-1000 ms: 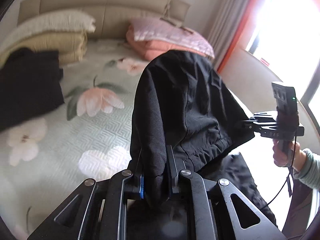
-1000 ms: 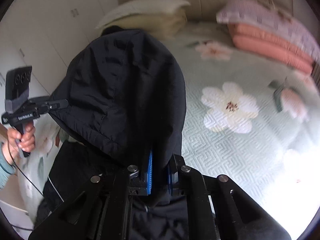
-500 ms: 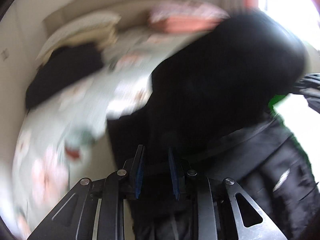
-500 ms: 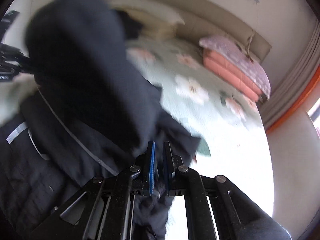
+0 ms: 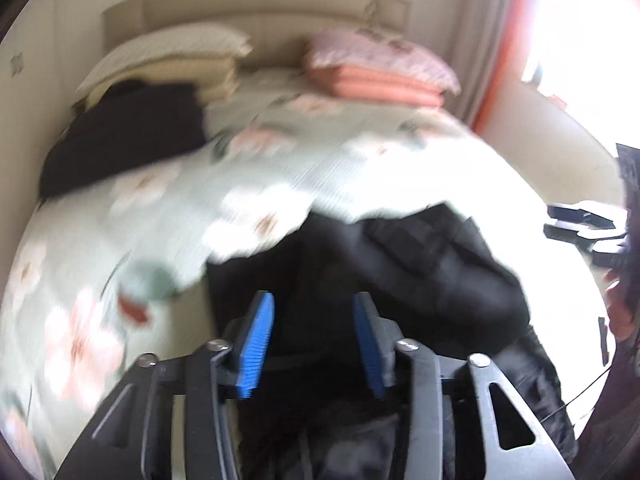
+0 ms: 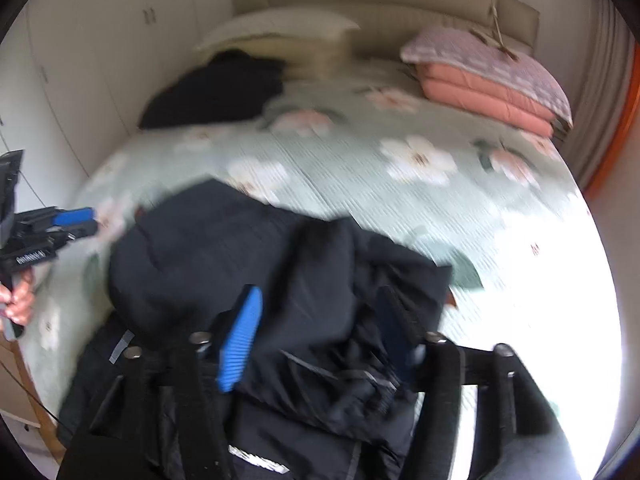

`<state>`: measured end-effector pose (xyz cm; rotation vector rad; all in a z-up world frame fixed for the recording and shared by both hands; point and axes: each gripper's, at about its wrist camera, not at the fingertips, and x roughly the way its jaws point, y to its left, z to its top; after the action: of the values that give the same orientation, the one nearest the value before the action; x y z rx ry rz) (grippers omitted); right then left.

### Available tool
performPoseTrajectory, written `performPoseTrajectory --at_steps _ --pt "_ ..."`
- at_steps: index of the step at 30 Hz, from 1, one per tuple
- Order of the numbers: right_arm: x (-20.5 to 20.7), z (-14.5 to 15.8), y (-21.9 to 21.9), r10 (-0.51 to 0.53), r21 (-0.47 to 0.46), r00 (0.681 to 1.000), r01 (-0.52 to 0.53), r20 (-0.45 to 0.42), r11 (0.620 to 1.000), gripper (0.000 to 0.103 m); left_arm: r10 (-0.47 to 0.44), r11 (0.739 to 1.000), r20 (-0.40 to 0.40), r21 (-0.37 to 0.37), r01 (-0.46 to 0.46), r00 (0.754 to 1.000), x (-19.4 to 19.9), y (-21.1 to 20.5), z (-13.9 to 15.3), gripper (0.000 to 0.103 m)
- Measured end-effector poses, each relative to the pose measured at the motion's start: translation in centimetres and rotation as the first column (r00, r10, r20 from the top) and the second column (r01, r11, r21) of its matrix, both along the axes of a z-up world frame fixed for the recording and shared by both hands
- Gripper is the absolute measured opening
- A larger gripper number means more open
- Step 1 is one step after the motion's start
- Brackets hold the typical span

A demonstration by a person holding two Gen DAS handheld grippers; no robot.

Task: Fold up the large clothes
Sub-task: 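Fold the held hood down over the jacket body with both tools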

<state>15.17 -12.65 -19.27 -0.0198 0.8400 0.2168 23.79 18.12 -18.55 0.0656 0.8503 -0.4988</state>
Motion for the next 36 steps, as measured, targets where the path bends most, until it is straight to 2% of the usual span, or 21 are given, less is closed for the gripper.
performPoseTrajectory --at_steps 3,6,7,8,9,12,14,16,17,20,23,26,30,34,36 --pt "2.6 0.8 2.6 0.039 0.027 0.999 -0.039 0.012 0.999 0.067 -0.055 0.997 -0.016 -0.049 0.054 0.998 2.2 -3.0 1.1 0.046" --pt "4.8 0.3 5.1 0.032 0.025 0.999 -0.032 -0.028 0.999 0.068 -0.097 0.995 -0.066 -0.024 0.095 0.993 4.1 -5.7 -0.4 0.046" --pt "5.8 -0.4 5.4 0.031 0.044 0.998 -0.029 -0.063 0.999 0.068 -0.110 0.994 -0.108 -0.018 0.109 0.988 4.2 -6.4 -1.9 0.046" --pt "6.6 -1.5 5.6 0.039 0.064 0.993 -0.032 -0.108 0.997 0.068 -0.148 0.989 -0.185 -0.031 0.145 0.972 4.6 -6.9 -4.0 0.046" --pt "6.9 -2.6 5.8 0.046 0.074 0.988 -0.035 -0.150 0.997 0.068 -0.157 0.988 -0.217 -0.027 0.155 0.963 4.0 -7.2 -5.5 0.046" --pt "5.1 -7.2 6.6 0.071 0.064 0.959 -0.055 -0.274 0.996 0.068 -0.162 0.986 -0.289 -0.012 0.166 0.944 1.5 -6.6 -10.0 0.046" --pt "2.9 -10.8 6.6 0.081 0.052 0.932 -0.067 -0.353 0.996 0.067 -0.138 0.990 -0.348 -0.016 0.141 0.927 -1.0 -5.9 -13.1 0.046" --pt "0.7 -14.1 6.8 0.074 0.030 0.908 -0.067 -0.413 0.997 0.067 -0.113 0.993 -0.365 -0.004 0.119 0.924 -3.4 -5.7 -15.5 0.046" --pt "-0.2 -15.1 6.9 0.064 0.021 0.906 -0.061 -0.417 0.998 0.067 -0.099 0.994 -0.356 0.005 0.107 0.929 -4.7 -5.9 -16.7 0.046" --pt "-0.7 -16.3 7.0 0.035 0.022 0.924 -0.029 -0.380 0.999 0.067 -0.057 0.997 -0.285 0.034 0.070 0.957 -6.2 -6.4 -17.8 0.046" --pt "-0.1 -17.3 6.5 0.022 0.072 0.926 0.005 -0.377 0.997 0.071 -0.025 1.000 -0.284 -0.018 0.020 0.958 -5.8 -5.9 -19.0 0.046" --pt "0.0 -16.4 6.7 0.038 0.071 0.923 -0.011 -0.384 0.997 0.072 -0.022 1.000 -0.280 -0.027 0.015 0.960 -5.9 -5.7 -18.3 0.046" --pt "0.4 -14.0 5.0 0.072 0.151 0.919 -0.013 -0.389 0.988 0.072 -0.004 0.999 -0.279 -0.045 -0.009 0.960 -6.3 -5.1 -16.0 0.046" --pt "1.5 -8.2 3.0 0.047 0.185 0.955 0.008 -0.292 0.983 0.078 0.041 0.995 -0.189 -0.077 -0.056 0.981 -6.9 -3.5 -11.2 0.047" --pt "3.0 -6.2 2.5 0.029 0.204 0.971 0.020 -0.237 0.979 0.078 0.040 0.994 -0.166 -0.092 -0.056 0.985 -6.8 -3.4 -9.8 0.054"
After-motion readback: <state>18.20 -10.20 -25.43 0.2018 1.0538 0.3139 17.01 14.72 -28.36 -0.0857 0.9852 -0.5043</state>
